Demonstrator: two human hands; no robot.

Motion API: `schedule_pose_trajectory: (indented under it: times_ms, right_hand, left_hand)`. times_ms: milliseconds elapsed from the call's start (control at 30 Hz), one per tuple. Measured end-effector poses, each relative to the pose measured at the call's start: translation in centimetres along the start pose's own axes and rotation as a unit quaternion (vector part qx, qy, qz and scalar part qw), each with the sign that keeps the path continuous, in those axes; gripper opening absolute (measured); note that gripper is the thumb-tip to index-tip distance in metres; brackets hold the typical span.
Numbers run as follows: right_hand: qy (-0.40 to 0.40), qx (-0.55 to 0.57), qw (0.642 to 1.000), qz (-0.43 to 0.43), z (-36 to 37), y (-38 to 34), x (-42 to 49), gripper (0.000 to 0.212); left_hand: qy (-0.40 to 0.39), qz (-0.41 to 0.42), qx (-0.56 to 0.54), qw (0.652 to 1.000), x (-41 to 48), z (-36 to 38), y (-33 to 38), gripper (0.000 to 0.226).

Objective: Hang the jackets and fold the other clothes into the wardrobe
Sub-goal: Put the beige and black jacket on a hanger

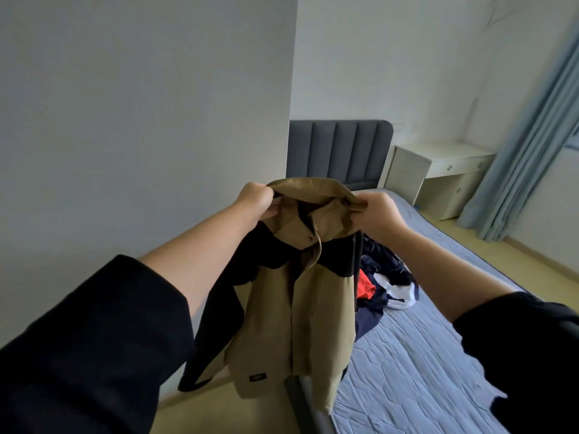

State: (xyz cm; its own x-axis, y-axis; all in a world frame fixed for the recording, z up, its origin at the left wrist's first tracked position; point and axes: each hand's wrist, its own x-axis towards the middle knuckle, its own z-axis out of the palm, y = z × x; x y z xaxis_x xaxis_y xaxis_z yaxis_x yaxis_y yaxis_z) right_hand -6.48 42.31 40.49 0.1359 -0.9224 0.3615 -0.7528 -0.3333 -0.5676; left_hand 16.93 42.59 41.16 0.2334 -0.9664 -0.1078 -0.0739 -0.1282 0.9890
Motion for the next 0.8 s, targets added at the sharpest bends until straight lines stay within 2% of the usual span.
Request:
schedule_pose_trajectory:
  times_ms: [133, 200, 267, 333, 400, 467, 500, 533, 600, 633, 733, 800]
  right_hand:
    - [0.045, -0.157, 0.986, 0.046, 0.3, 0.7, 0.3, 0.021]
    - [0.087, -0.182, 0.978, 0.06, 0.1, 0.3, 0.5, 0.017]
    - [0.113, -0.177, 0.976, 0.047, 0.1, 0.0, 0.8, 0.014]
    - [0.146, -0.115, 0.982, 0.021, -0.3, -0.4, 1.3, 0.016]
    - [0.222, 0.005, 0.975, 0.003, -1.2, -1.1, 1.8, 0.018]
    - [0.29, 0.154, 0.944, 0.014, -2.1, -1.0, 2.5, 0.018]
    - [0.262, 0.235, 0.935, 0.037, -2.2, -0.6, 2.6, 0.019]
    - [0.178, 0.301, 0.933, 0.081, -1.7, 0.1, 2.4, 0.018]
    - [-0.03, 0.3, 0.932, 0.2, 0.5, 2.4, 1.3, 0.004]
    - [-0.069, 0.261, 0.933, 0.238, 1.6, 3.6, 0.8, 0.012]
    - [-0.003, 0.238, 0.937, 0.257, 3.3, 6.0, 0.1, 0.022]
    - [-0.012, 0.243, 0.941, 0.234, 3.7, 6.7, 0.2, 0.026]
  left_hand:
    - [-0.06, -0.015, 0.015, 0.998, -0.6, -1.3, -0.6, 0.016]
    - [-0.108, 0.041, 0.126, 0.985, -1.2, -1.7, -0.9, 0.02]
    - [-0.096, 0.127, 0.292, 0.943, -1.8, -2.0, -0.6, 0.029]
    - [-0.045, 0.212, 0.372, 0.903, -2.4, -2.4, 0.1, 0.035]
    - [0.012, 0.321, 0.348, 0.88, -3.0, -2.8, 1.3, 0.03]
    - [0.055, 0.412, 0.286, 0.864, -3.8, -2.7, 2.7, 0.026]
    - [0.073, 0.435, 0.259, 0.859, -4.1, -2.2, 3.3, 0.025]
    - [0.092, 0.441, 0.243, 0.859, -4.3, -1.5, 3.8, 0.025]
    - [0.114, 0.417, 0.254, 0.865, -4.2, 0.1, 3.6, 0.021]
    - [0.123, 0.393, 0.28, 0.867, -3.9, 0.8, 2.8, 0.017]
    - [0.158, 0.296, 0.381, 0.862, -3.1, 1.8, -0.6, 0.018]
    - [0.179, 0.243, 0.47, 0.829, -3.1, 1.5, -2.6, 0.027]
